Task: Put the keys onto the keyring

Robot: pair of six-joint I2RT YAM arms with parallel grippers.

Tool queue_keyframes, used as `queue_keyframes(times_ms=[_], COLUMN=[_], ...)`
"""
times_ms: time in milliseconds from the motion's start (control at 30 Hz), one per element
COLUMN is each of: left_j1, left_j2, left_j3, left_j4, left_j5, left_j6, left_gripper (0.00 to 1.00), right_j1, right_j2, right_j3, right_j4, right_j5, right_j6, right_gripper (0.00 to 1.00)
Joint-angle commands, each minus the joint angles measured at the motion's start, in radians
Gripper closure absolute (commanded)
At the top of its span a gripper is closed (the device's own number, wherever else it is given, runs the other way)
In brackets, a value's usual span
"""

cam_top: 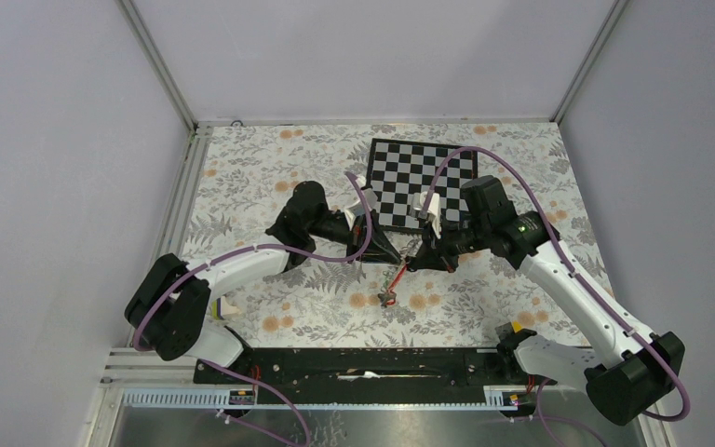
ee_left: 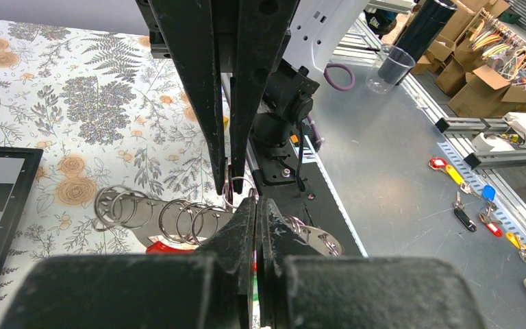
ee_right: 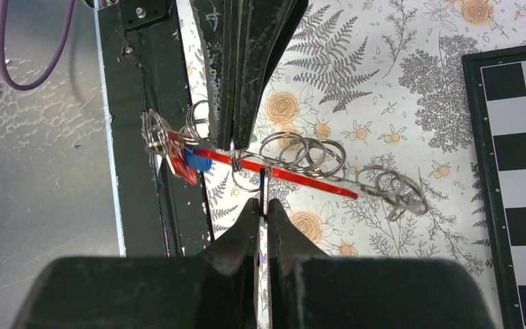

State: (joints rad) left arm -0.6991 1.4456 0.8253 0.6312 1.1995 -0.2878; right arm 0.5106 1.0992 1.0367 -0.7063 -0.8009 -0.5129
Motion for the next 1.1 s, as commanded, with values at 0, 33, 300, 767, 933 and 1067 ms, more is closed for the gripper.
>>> queue_keyframes(times_ms=[0,33,300,767,933,1067], left_j1=[-0.002,-0.002,-0.002,-0.005,-0.005,0.002], left_j2=[-0.014,-0.014,-0.019,0.0,-0.003,-0.013], left_j3=[0.034,0.034,0.039,0.074,0.078,0.08], left_j4=[0.073,0.072,-0.002,-0.112,-0.153,-0.214], left_j5=[0.009,0.008,0.001,-0.046,-0.073,-0.118], left_j6=[-0.001,0.001,0.062,0.141,0.183,0.24], left_gripper=[1.0,1.0,1.0,0.96,0.8,0.68], right_j1=[0.009,0.009,0.009,0.015,0.02,0.02], right_j2=[-0.01,-0.011,-0.034,-0.005,-0.002,-0.002], right_j3=[0.046,0.05,0.06,0.11,0.093,0.079], right_j4=[-0.018,-0.021,-0.037,-0.073,-0.067,-0.06], right_j5=[0.013,0.015,0.028,0.036,0.092,0.118], right_j6=[-0.009,-0.01,-0.02,-0.033,-0.044,-0.05], right_gripper=[1.0,1.0,1.0,1.0,1.0,1.0])
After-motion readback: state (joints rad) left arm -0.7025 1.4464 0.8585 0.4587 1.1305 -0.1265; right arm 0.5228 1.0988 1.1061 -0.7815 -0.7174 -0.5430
